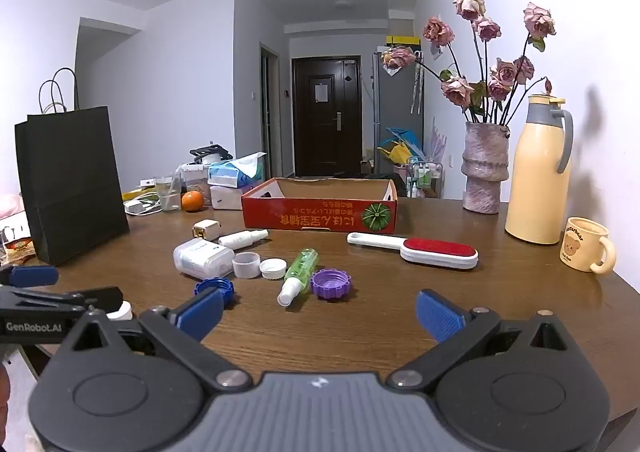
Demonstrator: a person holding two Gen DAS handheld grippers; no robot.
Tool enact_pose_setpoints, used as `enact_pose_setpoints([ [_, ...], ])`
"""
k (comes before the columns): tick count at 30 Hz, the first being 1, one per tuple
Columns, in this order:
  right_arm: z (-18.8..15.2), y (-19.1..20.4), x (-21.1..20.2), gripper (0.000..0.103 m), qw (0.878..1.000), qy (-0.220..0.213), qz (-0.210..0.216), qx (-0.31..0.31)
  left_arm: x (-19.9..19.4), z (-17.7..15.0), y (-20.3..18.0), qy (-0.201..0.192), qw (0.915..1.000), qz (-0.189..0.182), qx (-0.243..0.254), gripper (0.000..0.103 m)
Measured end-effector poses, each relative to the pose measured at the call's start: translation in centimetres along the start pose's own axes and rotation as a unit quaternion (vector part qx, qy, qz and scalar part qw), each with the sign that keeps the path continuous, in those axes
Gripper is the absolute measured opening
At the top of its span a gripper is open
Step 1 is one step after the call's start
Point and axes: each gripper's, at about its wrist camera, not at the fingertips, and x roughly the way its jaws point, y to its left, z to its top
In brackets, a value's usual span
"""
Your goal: Organize rigid objects
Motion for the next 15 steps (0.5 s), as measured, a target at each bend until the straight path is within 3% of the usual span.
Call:
enact_pose_setpoints([
  [15,0.02,0.07,-0.03,0.103,1.0,0.006,-0.001,-0.001,0.29,0.28,-0.22,0.007,1.0,0.001,-0.002,0.103],
])
